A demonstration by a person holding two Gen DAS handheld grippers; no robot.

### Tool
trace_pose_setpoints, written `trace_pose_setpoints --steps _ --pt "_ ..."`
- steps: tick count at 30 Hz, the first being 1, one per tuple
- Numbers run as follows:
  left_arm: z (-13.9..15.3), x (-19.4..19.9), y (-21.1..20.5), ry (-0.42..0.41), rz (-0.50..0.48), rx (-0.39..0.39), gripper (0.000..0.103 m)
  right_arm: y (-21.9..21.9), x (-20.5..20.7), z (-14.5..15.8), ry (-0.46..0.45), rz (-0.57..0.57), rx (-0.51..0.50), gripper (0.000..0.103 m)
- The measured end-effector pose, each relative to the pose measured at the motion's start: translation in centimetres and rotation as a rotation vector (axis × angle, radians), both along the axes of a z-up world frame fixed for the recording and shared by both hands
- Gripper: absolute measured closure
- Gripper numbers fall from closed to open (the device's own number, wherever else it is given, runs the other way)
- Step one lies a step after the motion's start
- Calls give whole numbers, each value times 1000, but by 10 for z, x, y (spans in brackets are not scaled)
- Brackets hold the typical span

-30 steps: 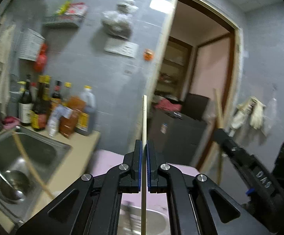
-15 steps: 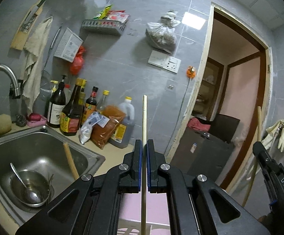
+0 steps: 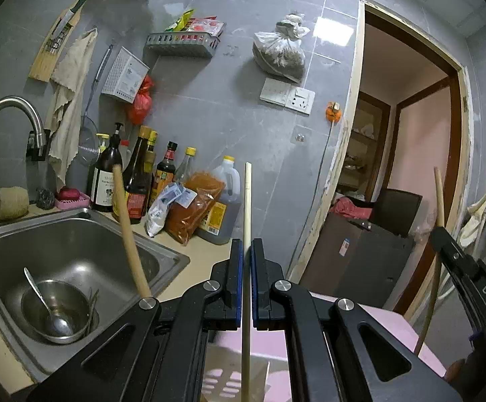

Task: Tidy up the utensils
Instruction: 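Lift both chopsticks and carry them over the white utensil holder, then open both tools to drop the chopsticks into the holder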

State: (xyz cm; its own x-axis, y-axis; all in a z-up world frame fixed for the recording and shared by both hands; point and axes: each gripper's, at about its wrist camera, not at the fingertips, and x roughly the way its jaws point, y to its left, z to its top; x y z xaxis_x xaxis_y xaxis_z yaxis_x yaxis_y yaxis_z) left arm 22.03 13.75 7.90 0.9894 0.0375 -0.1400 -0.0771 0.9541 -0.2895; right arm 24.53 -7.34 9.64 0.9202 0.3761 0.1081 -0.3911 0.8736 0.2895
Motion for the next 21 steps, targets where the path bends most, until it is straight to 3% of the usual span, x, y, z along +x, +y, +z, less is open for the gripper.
trace_pose_setpoints --steps 13,21 --pt "-19 -9 -9 96 2 11 100 6 -4 -14 70 73 -86 98" --pt "-21 -17 -5 185 -37 -36 100 7 -22 -15 132 146 -176 98"
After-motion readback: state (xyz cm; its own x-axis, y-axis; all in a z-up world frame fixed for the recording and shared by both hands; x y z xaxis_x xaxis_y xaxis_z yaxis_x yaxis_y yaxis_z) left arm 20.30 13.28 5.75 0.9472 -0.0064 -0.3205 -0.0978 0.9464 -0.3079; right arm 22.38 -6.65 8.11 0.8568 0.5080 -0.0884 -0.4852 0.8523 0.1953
